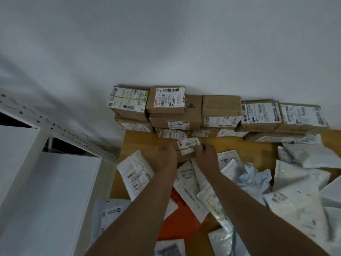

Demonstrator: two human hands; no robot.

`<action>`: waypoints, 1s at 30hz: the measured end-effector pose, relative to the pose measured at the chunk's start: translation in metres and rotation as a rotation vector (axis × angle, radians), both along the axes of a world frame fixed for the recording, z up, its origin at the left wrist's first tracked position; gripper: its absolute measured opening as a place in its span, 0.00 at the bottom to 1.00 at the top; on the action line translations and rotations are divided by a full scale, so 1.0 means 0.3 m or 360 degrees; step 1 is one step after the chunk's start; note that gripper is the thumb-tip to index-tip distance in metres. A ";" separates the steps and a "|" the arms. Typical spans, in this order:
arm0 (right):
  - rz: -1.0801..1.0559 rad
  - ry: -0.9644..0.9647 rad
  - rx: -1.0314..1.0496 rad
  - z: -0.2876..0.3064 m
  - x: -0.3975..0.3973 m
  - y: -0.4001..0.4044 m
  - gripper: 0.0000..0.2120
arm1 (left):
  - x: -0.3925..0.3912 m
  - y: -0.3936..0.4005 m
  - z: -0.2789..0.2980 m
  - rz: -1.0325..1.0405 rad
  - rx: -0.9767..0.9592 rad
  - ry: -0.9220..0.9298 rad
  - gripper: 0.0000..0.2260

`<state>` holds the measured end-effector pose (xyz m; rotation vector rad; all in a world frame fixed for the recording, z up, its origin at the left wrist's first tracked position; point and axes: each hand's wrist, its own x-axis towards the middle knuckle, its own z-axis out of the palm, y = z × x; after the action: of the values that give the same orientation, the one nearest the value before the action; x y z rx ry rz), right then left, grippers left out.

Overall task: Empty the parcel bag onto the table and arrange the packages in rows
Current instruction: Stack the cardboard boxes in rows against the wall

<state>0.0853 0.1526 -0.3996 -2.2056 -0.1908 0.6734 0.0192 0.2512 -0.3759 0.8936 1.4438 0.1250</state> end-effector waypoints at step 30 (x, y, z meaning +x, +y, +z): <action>0.0244 -0.0336 0.0603 0.444 0.349 -0.120 0.34 | 0.217 0.012 0.398 -0.0453 0.1198 -0.0448 0.09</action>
<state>0.1900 0.1167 -0.2665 -1.9037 -0.5540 0.4411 0.0843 0.2549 -0.2566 1.6104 0.9851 0.5824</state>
